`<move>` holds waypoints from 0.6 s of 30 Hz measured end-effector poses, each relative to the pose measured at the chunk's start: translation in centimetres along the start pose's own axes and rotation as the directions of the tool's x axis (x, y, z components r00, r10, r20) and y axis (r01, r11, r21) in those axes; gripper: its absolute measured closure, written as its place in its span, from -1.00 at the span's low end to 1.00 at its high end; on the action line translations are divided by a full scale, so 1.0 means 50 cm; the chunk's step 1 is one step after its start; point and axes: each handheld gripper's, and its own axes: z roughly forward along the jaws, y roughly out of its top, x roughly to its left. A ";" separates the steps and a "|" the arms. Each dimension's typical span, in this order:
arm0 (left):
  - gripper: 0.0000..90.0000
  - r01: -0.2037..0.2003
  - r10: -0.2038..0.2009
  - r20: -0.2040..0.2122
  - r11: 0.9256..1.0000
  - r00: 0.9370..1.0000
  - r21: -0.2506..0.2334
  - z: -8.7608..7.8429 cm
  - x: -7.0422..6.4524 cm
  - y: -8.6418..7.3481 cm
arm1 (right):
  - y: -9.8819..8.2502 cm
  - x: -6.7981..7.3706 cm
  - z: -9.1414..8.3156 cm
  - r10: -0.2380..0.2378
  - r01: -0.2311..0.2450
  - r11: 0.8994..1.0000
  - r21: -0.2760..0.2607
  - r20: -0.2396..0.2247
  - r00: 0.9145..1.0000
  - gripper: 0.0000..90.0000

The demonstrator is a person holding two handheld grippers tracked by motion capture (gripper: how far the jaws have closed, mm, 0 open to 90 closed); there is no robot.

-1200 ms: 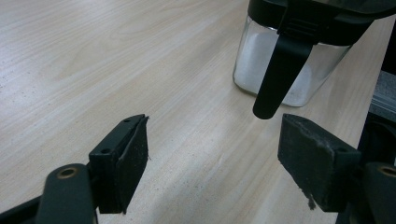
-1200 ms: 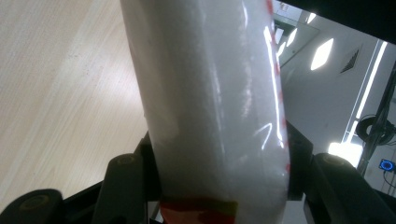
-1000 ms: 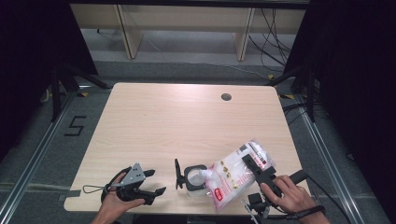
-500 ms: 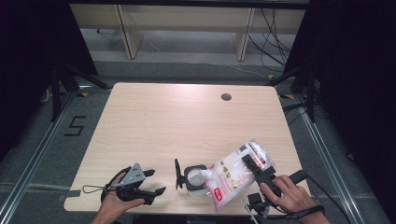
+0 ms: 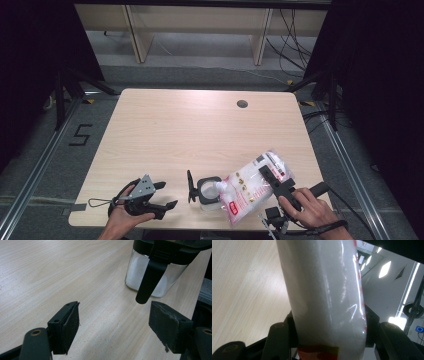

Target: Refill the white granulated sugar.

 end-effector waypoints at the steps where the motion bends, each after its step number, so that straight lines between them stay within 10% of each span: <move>1: -0.47 -0.005 0.005 0.001 1.000 1.000 0.001 0.000 0.000 0.000 | 0.000 0.002 0.000 0.006 -0.006 1.000 -0.001 0.001 1.000 0.12; 18: -0.47 -0.003 0.003 0.000 1.000 1.000 0.000 0.000 0.001 0.000 | -0.006 0.002 0.006 -0.019 0.018 1.000 -0.019 -0.004 1.000 0.12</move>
